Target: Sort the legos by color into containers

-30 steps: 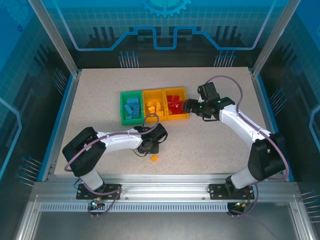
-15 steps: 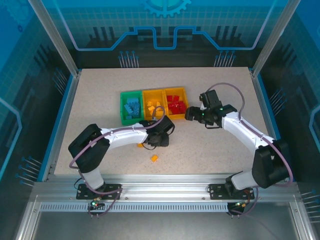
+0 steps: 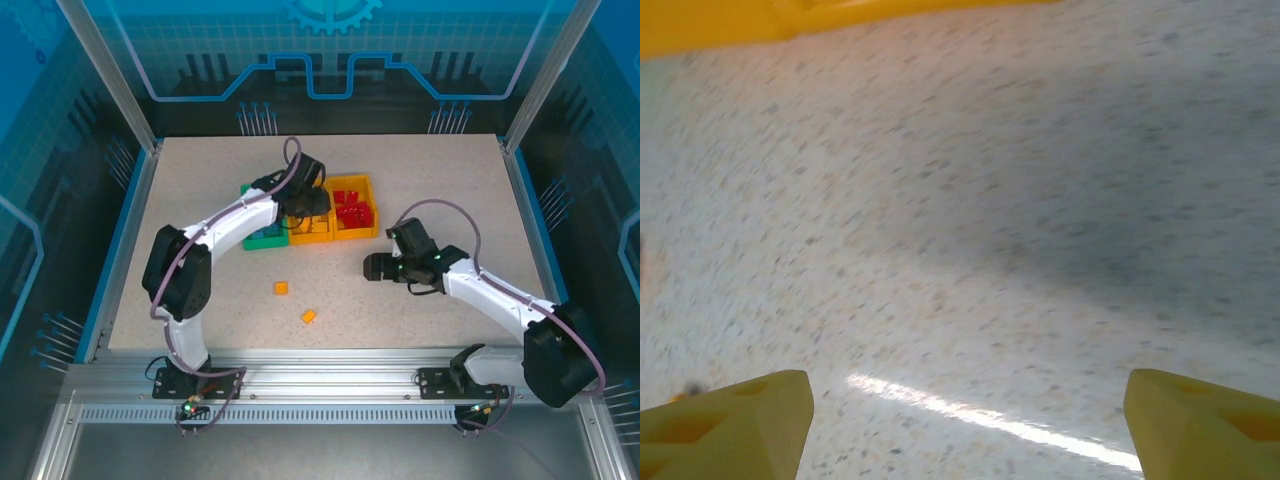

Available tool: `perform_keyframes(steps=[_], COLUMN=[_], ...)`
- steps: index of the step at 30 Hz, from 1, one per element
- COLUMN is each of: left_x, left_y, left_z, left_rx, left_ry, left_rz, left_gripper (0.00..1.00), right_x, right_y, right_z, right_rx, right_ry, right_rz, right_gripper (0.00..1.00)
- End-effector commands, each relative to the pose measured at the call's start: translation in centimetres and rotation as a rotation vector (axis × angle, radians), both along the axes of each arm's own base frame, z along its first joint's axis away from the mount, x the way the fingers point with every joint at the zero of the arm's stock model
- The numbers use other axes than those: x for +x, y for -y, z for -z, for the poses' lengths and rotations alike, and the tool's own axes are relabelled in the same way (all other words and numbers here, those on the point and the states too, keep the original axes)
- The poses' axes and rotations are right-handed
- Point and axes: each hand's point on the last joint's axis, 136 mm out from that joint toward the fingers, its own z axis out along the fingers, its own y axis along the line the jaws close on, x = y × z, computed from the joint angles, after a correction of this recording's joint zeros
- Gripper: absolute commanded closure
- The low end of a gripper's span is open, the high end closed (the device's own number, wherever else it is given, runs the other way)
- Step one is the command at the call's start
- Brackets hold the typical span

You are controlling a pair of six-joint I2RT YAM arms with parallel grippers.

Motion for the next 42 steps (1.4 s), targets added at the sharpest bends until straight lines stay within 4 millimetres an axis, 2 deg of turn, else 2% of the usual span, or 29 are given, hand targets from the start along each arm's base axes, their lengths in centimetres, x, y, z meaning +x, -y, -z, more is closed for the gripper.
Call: perform_keyframes(steps=[1, 6, 8, 11, 14, 16, 19, 23, 32, 39, 42], left_x=[1.3, 2.9, 3.2, 3.2, 2.5, 1.7, 0.5, -1.5, -6.0, -9.4, -10.4], left_y=[-1.0, -1.9, -2.1, -2.5, -2.6, -3.0, -3.8, -5.3, -11.0, -13.9, -14.6], left_z=[1.8, 2.2, 2.2, 1.8, 0.0, -1.4, -3.3, -4.3, -2.1, -0.7, -0.2], left_rx=[0.027, 0.021, 0.02, 0.011, -0.026, -0.045, -0.054, -0.038, -0.034, -0.011, -0.006], left_ry=[-0.068, -0.073, -0.071, -0.072, -0.042, -0.01, 0.03, 0.039, -0.001, -0.026, -0.032], left_rz=[0.032, 0.013, 0.007, -0.007, -0.016, -0.029, -0.038, -0.046, -0.164, -0.217, -0.232], left_gripper=[0.62, 0.55, 0.47, 0.33, 0.18, 0.02, 0.01, 0.01, 0.01, 0.01, 0.01], right_x=[-0.8, -3.4, -4.2, -5.3, -6.1, -6.7, -7.4, -8.5, -8.6, -8.9, -8.9], right_y=[-3.0, -7.6, -9.2, -11.2, -13.8, -15.2, -16.4, -16.8, -17.3, -17.0, -16.8], right_z=[0.1, 0.7, 1.2, 1.9, 2.1, 2.5, 3.6, 4.9, 7.0, 7.7, 7.7], right_rx=[-0.003, -0.044, -0.077, -0.137, -0.168, -0.2, -0.235, -0.261, -0.361, -0.4, -0.409], right_ry=[0.061, 0.076, 0.075, 0.068, 0.076, 0.081, 0.056, 0.011, -0.028, -0.051, -0.054], right_rz=[-0.133, -0.334, -0.404, -0.495, -0.582, -0.639, -0.689, -0.723, -0.759, -0.766, -0.761], right_gripper=[0.16, 0.13, 0.11, 0.09, 0.09, 0.08, 0.08, 0.11, 0.21, 0.43, 0.5])
